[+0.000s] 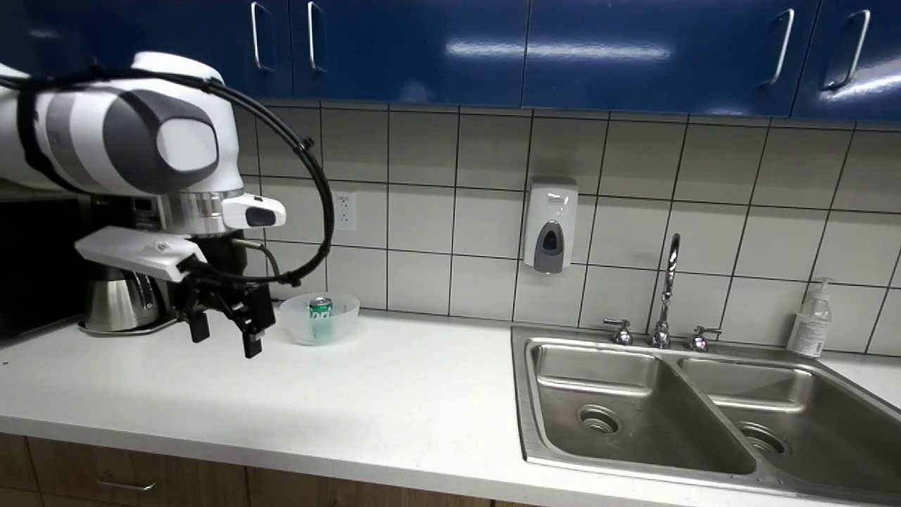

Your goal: Remove the can from the bowl

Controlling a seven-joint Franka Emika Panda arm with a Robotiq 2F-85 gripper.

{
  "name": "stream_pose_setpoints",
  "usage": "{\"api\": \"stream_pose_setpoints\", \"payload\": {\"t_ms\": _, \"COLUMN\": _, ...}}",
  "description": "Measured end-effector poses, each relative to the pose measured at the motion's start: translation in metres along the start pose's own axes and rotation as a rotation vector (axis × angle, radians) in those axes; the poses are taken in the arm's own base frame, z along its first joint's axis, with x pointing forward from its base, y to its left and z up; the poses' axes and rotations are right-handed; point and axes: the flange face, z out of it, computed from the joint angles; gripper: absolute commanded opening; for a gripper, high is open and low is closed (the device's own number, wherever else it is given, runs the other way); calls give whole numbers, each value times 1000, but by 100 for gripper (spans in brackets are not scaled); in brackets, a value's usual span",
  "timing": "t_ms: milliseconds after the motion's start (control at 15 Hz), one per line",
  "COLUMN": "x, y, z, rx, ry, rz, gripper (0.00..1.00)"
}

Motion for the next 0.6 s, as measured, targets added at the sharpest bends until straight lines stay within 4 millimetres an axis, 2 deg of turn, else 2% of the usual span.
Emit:
{"api": "stream_pose_setpoints", "payload": {"t_ms": 267, "x": 24, "y": -4, "z": 39, "rx": 15, "ry": 27, "rz": -3, "gripper": 100}}
{"api": "stream_pose_setpoints", "payload": {"t_ms": 600, "x": 71, "y": -15, "z": 69, "rx": 34, "ry": 50, "rz": 3, "gripper": 100}}
